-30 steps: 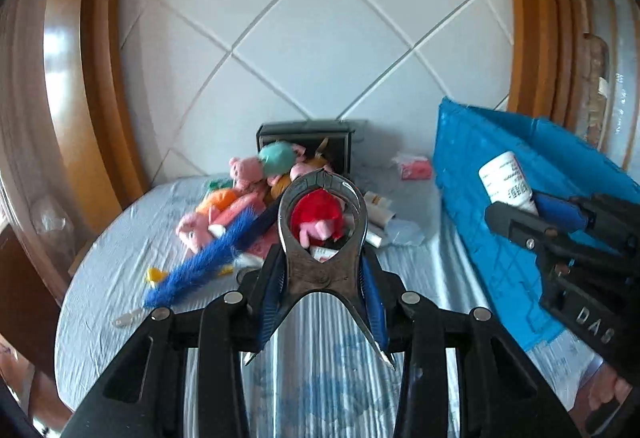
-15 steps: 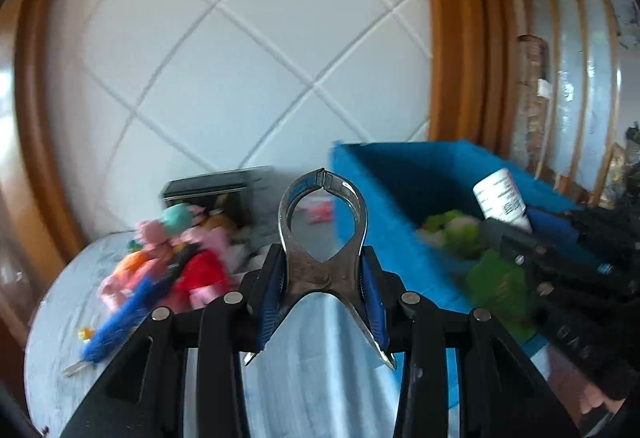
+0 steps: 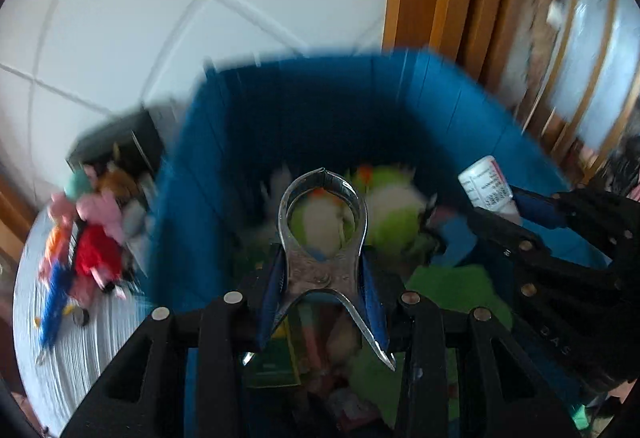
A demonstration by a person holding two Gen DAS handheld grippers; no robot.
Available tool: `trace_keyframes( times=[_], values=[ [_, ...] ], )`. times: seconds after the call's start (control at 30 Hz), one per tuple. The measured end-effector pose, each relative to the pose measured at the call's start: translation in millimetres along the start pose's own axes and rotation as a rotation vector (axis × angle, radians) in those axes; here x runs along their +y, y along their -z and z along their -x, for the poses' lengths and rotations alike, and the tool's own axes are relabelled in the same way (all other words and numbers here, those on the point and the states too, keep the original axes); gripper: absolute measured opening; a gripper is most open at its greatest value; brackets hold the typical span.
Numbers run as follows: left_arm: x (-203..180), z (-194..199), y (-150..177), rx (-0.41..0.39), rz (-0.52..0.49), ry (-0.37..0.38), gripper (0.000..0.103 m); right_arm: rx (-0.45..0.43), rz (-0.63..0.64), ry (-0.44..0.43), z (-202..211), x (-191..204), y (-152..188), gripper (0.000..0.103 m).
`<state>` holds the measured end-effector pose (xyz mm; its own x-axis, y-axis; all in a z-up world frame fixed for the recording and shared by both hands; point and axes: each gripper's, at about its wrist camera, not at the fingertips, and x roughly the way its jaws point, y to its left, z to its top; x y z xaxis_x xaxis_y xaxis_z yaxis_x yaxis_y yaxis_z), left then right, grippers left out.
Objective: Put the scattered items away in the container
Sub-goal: 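Carry the pliers and medicine bottle over the blue crate with both tools, then open both tools to drop the pliers and bottle into the crate, then withdraw both tools from the crate toward the item pile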
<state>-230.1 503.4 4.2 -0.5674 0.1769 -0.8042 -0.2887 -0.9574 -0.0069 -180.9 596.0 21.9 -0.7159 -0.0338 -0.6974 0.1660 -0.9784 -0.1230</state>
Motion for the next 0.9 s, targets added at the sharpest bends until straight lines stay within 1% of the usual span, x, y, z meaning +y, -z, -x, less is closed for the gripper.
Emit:
trace_keyframes(
  times=[0.07,0.1,0.17,0.23,0.27,0.33,0.37,0.43,0.47,0.5,0.53,0.6,0.63,0.67,0.7,0.73,0.83,0.9],
  values=[
    [-3.9,-28.0,2.3,0.095,0.006,0.000,0.037,0.086,-0.015,-0.048,-25.4,-15.1,9.9,0.027],
    [-6.1,-38.6,4.2,0.129,0.009,0.002,0.037,0.145,-0.052,-0.095,-40.0,-23.5,14.7,0.027],
    [-7.5,-61.3,8.2,0.205,0.015,-0.001,0.037,0.194,-0.097,-0.163,-52.6,-30.5,20.1,0.027],
    [-5.5,-79.0,10.9,0.262,0.041,0.021,0.037,0.254,-0.063,-0.132,-69.8,-29.6,25.8,0.027],
    [-2.0,-85.4,12.8,0.285,0.053,0.034,0.037,0.292,-0.048,-0.133,-79.2,-28.0,29.7,0.027],
    [8.5,-99.9,20.6,0.370,0.110,0.063,0.037,0.346,-0.060,-0.150,-94.8,-25.5,37.4,0.027],
    [12.9,-102.2,23.2,0.385,0.130,0.066,0.037,0.364,-0.061,-0.141,-102.4,-25.6,41.6,0.028],
    [15.3,-102.5,27.1,0.389,0.146,0.052,0.039,0.441,-0.049,-0.111,-118.6,-26.7,53.5,0.028],
    [17.5,-102.4,26.9,0.383,0.143,0.045,0.044,0.446,-0.047,-0.109,-118.2,-26.7,57.3,0.032],
    [16.6,-100.6,26.5,0.374,0.137,0.040,0.051,0.434,-0.041,-0.100,-115.6,-26.1,57.0,0.047],
    [15.4,-96.7,26.2,0.356,0.131,0.040,0.053,0.425,-0.037,-0.097,-113.2,-25.5,56.5,0.067],
    [14.9,-90.4,25.0,0.325,0.129,0.045,0.059,0.394,-0.034,-0.103,-105.1,-25.0,55.1,0.085],
    [15.0,-86.9,24.8,0.307,0.130,0.044,0.059,0.380,-0.030,-0.100,-101.6,-24.8,54.4,0.092],
    [15.5,-84.2,24.9,0.295,0.132,0.040,0.060,0.361,-0.024,-0.093,-97.1,-24.6,53.3,0.095],
    [16.2,-82.6,25.1,0.288,0.135,0.034,0.060,0.350,-0.022,-0.086,-93.6,-25.0,52.8,0.101],
    [16.8,-80.3,25.4,0.278,0.137,0.024,0.060,0.343,-0.023,-0.084,-94.2,-25.8,49.7,0.102],
    [16.7,-73.8,25.2,0.253,0.136,0.017,0.060,0.299,-0.037,-0.112,-84.0,-28.7,43.5,0.102],
    [21.8,-70.9,17.6,0.240,0.134,0.018,0.060,0.264,-0.033,-0.119,-75.8,-28.6,41.0,0.102]
  ],
)
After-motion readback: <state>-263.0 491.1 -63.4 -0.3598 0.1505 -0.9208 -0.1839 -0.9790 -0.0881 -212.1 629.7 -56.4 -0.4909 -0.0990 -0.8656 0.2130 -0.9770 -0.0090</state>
